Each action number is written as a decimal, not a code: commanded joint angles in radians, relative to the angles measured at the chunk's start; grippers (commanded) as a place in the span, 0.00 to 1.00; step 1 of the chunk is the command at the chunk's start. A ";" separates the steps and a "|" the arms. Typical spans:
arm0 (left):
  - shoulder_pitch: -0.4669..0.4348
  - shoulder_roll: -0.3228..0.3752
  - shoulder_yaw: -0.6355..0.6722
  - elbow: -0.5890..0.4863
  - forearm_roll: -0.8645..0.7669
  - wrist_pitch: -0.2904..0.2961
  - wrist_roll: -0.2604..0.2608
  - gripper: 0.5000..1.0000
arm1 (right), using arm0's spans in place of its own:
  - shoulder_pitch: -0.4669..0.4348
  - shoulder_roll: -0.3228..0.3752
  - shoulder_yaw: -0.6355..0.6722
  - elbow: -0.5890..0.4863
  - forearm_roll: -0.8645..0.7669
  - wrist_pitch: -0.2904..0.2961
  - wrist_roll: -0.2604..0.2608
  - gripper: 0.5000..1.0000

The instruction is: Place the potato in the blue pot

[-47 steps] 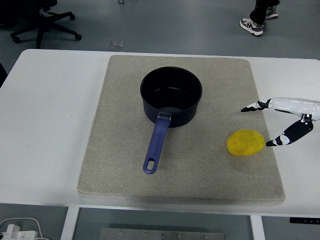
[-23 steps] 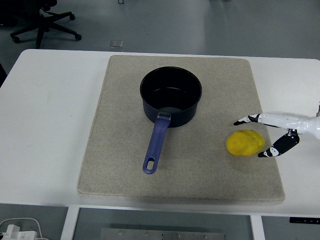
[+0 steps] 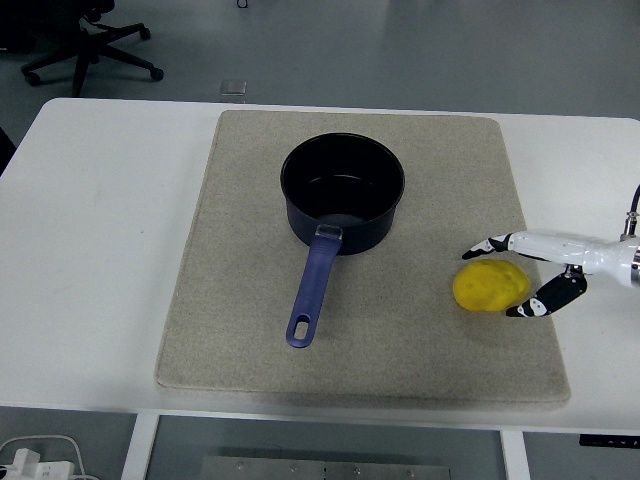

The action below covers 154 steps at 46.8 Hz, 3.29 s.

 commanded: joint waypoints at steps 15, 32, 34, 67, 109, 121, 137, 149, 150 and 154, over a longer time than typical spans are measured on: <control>0.000 0.000 -0.002 0.000 0.000 0.000 0.000 0.99 | -0.011 0.047 -0.005 -0.032 0.000 -0.005 -0.001 0.55; 0.000 0.000 0.000 0.000 0.000 0.000 0.000 0.99 | 0.001 0.036 -0.008 -0.032 -0.003 -0.013 0.003 0.00; 0.000 0.000 0.000 0.000 0.000 0.000 0.000 0.99 | 0.001 0.036 -0.006 -0.032 -0.002 -0.012 0.005 0.00; 0.000 0.000 0.000 0.000 0.000 0.000 0.000 0.99 | 0.156 -0.039 0.021 -0.035 0.112 0.060 0.012 0.00; 0.000 0.000 0.000 0.000 0.000 0.000 0.000 0.99 | 0.441 0.236 0.008 -0.218 0.192 0.186 -0.003 0.00; 0.000 0.000 0.000 0.000 0.000 0.000 0.000 0.99 | 0.472 0.469 -0.002 -0.382 0.192 0.194 -0.005 0.00; 0.000 0.000 0.000 0.000 0.000 0.000 0.000 0.99 | 0.457 0.671 -0.025 -0.542 0.192 0.206 -0.003 0.00; 0.000 0.000 0.000 0.000 0.000 0.000 0.000 0.99 | 0.434 0.688 -0.026 -0.588 0.187 0.214 -0.003 0.00; 0.000 0.000 0.000 0.000 0.000 0.000 0.000 0.99 | 0.429 0.688 -0.026 -0.588 0.186 0.214 -0.003 0.00; 0.000 0.000 0.000 0.000 0.000 0.000 0.000 0.99 | 0.408 0.694 -0.032 -0.589 0.183 0.214 -0.003 0.00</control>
